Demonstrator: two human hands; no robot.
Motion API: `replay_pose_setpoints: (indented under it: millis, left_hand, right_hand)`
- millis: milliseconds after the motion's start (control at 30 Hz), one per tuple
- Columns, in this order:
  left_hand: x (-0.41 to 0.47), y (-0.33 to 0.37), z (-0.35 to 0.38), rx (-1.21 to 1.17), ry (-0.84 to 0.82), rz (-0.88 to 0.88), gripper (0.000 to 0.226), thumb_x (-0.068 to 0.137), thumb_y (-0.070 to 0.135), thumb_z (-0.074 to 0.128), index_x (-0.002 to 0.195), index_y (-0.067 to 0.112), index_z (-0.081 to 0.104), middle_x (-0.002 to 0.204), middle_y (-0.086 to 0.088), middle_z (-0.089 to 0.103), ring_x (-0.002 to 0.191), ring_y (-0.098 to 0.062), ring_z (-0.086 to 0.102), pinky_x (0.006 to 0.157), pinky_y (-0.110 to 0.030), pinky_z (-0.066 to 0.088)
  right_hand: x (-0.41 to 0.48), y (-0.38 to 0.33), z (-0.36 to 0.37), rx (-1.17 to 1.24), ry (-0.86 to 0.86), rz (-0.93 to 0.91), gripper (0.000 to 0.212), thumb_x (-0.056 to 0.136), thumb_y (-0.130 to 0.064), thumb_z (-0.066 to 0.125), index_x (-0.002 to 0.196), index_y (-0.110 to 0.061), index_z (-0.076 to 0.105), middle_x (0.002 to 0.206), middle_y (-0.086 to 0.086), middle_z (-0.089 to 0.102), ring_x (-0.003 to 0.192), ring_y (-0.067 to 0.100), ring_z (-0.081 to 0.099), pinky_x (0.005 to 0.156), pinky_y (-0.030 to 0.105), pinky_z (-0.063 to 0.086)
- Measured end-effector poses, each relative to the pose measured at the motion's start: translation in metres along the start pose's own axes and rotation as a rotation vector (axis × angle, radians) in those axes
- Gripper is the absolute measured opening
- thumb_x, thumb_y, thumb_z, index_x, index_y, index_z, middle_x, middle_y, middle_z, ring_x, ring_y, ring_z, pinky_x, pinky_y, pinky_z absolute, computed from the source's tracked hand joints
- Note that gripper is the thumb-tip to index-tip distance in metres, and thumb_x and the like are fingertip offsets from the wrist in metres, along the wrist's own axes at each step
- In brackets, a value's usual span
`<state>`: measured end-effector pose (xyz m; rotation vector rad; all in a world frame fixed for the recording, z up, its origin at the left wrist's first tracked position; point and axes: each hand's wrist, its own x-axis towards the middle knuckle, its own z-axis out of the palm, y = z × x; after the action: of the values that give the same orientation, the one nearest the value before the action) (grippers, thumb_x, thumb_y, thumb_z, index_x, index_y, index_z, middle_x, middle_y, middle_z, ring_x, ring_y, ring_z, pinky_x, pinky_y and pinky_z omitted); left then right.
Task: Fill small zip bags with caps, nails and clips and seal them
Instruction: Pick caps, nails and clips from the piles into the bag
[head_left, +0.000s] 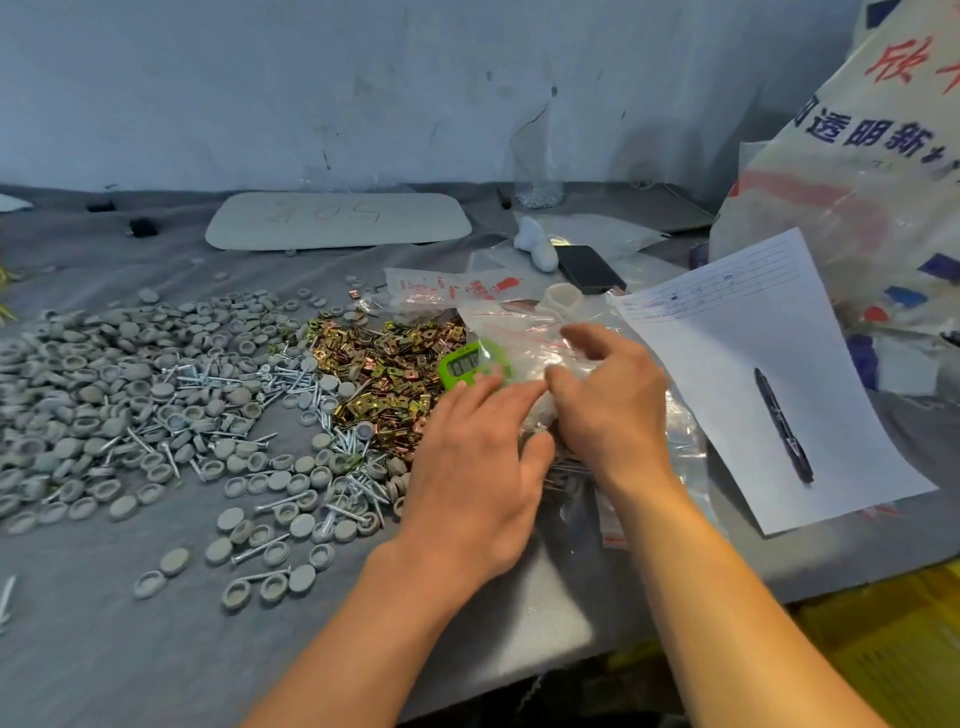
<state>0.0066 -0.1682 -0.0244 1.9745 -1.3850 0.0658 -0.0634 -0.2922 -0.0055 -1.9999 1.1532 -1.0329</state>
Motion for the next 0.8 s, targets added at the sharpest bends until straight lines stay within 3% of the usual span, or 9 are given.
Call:
replay_pose_setpoints:
  millis: [100, 200, 267, 333, 433, 567, 667, 800]
  left_hand:
    - [-0.001, -0.005, 0.004, 0.062, -0.065, 0.012, 0.037, 0.106, 0.038, 0.045, 0.140, 0.028, 0.058, 0.143, 0.008, 0.058, 0.139, -0.007, 0.038, 0.127, -0.028, 0.003]
    - [-0.001, -0.005, 0.002, 0.007, -0.043, 0.005, 0.040, 0.106, 0.038, 0.047, 0.144, 0.028, 0.055, 0.149, 0.010, 0.053, 0.140, -0.002, 0.030, 0.118, -0.012, -0.011]
    - [-0.001, -0.006, 0.001, 0.006, -0.040, 0.003, 0.041, 0.106, 0.039, 0.046, 0.146, 0.030, 0.053, 0.150, 0.012, 0.051, 0.142, -0.002, 0.030, 0.118, -0.015, -0.009]
    - [-0.001, -0.007, 0.001, 0.002, -0.054, -0.011, 0.042, 0.106, 0.040, 0.046, 0.146, 0.031, 0.052, 0.150, 0.013, 0.051, 0.143, -0.003, 0.032, 0.118, -0.019, -0.004]
    - [-0.002, -0.009, 0.003, -0.013, -0.059, -0.032, 0.042, 0.104, 0.040, 0.051, 0.145, 0.031, 0.054, 0.148, 0.013, 0.053, 0.140, -0.003, 0.033, 0.119, -0.021, 0.004]
    - [-0.001, -0.009, 0.002, -0.016, -0.036, -0.053, 0.042, 0.102, 0.040, 0.055, 0.143, 0.031, 0.056, 0.147, 0.011, 0.055, 0.138, -0.005, 0.035, 0.120, -0.025, 0.013]
    - [0.001, -0.008, 0.002, -0.007, -0.025, -0.058, 0.041, 0.101, 0.040, 0.057, 0.141, 0.032, 0.058, 0.145, 0.010, 0.056, 0.138, -0.006, 0.037, 0.115, -0.022, 0.014]
    - [0.000, -0.007, 0.007, -0.001, -0.028, -0.060, 0.043, 0.099, 0.043, 0.058, 0.141, 0.033, 0.057, 0.147, 0.010, 0.054, 0.141, -0.009, 0.037, 0.115, -0.024, 0.017]
  right_hand:
    - [0.002, 0.014, -0.022, -0.116, 0.050, 0.083, 0.045, 0.083, 0.000, 0.061, 0.117, -0.026, 0.077, 0.117, -0.007, 0.076, 0.110, 0.016, 0.067, 0.104, 0.031, 0.050]
    - [0.002, 0.035, -0.040, -0.341, -0.140, 0.175, 0.054, 0.079, 0.004, 0.060, 0.119, -0.029, 0.076, 0.120, -0.001, 0.075, 0.099, 0.021, 0.069, 0.089, 0.031, 0.054]
    - [0.000, 0.044, -0.042, -0.448, -0.338, 0.159, 0.060, 0.082, -0.004, 0.067, 0.136, -0.031, 0.066, 0.130, 0.001, 0.071, 0.098, 0.024, 0.069, 0.087, 0.031, 0.054]
    - [0.000, 0.050, -0.044, -0.478, -0.395, 0.120, 0.064, 0.083, -0.012, 0.074, 0.143, -0.031, 0.060, 0.135, -0.003, 0.069, 0.113, 0.025, 0.068, 0.099, 0.032, 0.051]
    - [0.004, 0.058, -0.048, -0.405, -0.295, 0.128, 0.043, 0.081, -0.016, 0.083, 0.121, -0.029, 0.076, 0.118, -0.007, 0.077, 0.113, 0.018, 0.069, 0.105, 0.031, 0.051]
    - [0.007, 0.063, -0.054, -0.279, -0.150, 0.117, 0.024, 0.084, -0.009, 0.078, 0.096, -0.029, 0.082, 0.091, -0.010, 0.078, 0.091, 0.008, 0.072, 0.092, 0.022, 0.054]
    - [0.005, 0.062, -0.061, -0.113, -0.042, 0.103, 0.021, 0.083, -0.013, 0.081, 0.095, -0.030, 0.082, 0.082, -0.019, 0.075, 0.080, -0.009, 0.068, 0.080, 0.010, 0.052]
    - [-0.001, 0.060, -0.073, 0.029, 0.128, 0.068, 0.024, 0.088, -0.021, 0.077, 0.108, -0.034, 0.079, 0.091, -0.024, 0.073, 0.086, -0.008, 0.067, 0.080, 0.009, 0.051]
